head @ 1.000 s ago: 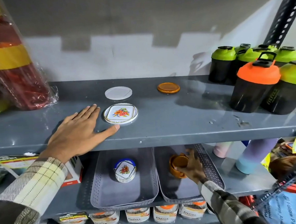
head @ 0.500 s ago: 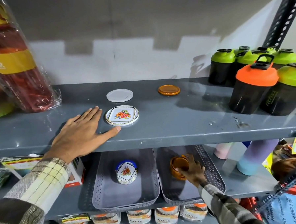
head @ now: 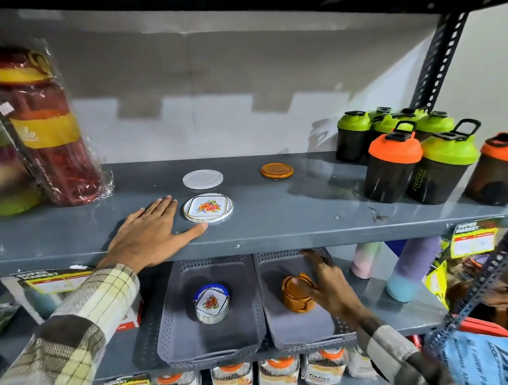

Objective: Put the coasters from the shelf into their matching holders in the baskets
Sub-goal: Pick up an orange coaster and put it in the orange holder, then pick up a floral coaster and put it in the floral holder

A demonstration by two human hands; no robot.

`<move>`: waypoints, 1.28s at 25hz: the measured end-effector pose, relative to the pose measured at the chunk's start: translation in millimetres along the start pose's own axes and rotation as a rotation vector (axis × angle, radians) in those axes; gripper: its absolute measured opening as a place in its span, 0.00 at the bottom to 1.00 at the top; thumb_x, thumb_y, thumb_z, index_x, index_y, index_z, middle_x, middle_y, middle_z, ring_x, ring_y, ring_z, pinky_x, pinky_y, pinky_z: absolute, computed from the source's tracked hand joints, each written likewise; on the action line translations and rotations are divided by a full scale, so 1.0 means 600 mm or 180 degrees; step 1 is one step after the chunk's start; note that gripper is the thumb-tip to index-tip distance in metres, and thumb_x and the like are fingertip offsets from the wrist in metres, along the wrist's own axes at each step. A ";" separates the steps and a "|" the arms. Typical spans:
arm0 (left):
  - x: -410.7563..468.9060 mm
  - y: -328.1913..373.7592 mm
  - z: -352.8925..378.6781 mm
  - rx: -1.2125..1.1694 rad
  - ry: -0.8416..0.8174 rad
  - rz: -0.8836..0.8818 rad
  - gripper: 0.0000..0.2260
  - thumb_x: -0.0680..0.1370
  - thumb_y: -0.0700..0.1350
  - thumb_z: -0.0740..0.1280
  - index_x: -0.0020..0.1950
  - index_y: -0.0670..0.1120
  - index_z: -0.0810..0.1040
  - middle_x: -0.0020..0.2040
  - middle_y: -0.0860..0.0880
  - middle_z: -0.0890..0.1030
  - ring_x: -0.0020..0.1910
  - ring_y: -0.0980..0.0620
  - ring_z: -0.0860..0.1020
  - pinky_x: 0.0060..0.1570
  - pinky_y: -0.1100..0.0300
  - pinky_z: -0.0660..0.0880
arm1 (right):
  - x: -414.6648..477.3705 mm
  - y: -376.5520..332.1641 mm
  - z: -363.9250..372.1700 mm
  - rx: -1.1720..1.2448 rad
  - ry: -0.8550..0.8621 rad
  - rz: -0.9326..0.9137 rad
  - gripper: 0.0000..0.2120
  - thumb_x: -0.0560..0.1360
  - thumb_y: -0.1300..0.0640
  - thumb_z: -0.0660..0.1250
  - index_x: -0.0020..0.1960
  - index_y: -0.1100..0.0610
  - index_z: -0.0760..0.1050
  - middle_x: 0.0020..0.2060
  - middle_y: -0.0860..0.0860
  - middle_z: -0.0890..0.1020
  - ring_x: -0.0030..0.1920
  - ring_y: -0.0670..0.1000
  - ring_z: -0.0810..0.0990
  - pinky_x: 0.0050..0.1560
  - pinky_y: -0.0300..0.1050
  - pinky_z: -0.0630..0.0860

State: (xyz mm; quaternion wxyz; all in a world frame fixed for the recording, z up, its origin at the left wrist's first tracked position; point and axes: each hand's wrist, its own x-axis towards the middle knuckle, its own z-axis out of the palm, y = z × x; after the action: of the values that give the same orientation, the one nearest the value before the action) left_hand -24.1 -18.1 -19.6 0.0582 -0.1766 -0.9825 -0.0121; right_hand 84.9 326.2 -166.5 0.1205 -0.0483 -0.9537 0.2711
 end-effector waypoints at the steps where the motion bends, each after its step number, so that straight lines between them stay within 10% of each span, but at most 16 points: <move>1: 0.000 0.000 0.001 0.0001 -0.0003 -0.0008 0.54 0.64 0.80 0.38 0.81 0.46 0.49 0.82 0.52 0.48 0.80 0.56 0.48 0.77 0.54 0.46 | -0.014 -0.016 -0.022 -0.0001 0.0002 -0.0147 0.33 0.75 0.37 0.68 0.75 0.44 0.62 0.60 0.55 0.83 0.58 0.59 0.82 0.56 0.53 0.79; 10: -0.003 0.006 0.001 -0.0117 -0.0072 -0.0081 0.57 0.62 0.82 0.36 0.81 0.46 0.46 0.82 0.50 0.46 0.80 0.54 0.46 0.77 0.52 0.44 | -0.106 -0.183 -0.177 0.0326 0.0540 -0.0997 0.26 0.73 0.27 0.65 0.67 0.36 0.69 0.53 0.26 0.79 0.56 0.31 0.79 0.51 0.25 0.74; 18: 0.003 0.000 0.007 -0.0112 0.0062 -0.0063 0.57 0.63 0.82 0.37 0.81 0.46 0.48 0.82 0.50 0.47 0.80 0.54 0.47 0.77 0.52 0.45 | 0.037 -0.305 -0.135 0.0628 0.0614 -0.1123 0.46 0.72 0.33 0.70 0.81 0.43 0.51 0.80 0.46 0.64 0.78 0.48 0.63 0.77 0.50 0.64; 32: 0.007 -0.007 0.012 -0.0171 0.0138 -0.0046 0.45 0.72 0.73 0.42 0.81 0.48 0.49 0.82 0.52 0.47 0.80 0.56 0.47 0.77 0.54 0.44 | 0.160 -0.338 -0.059 0.0516 0.0183 -0.0690 0.53 0.62 0.32 0.78 0.76 0.46 0.53 0.65 0.48 0.79 0.71 0.55 0.71 0.59 0.53 0.59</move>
State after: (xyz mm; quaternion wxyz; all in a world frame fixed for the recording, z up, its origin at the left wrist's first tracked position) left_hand -30.2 -20.5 -26.3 0.0746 -0.1707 -0.9816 -0.0427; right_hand -4.5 187.3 -10.8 0.1798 0.0572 -0.9245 0.3312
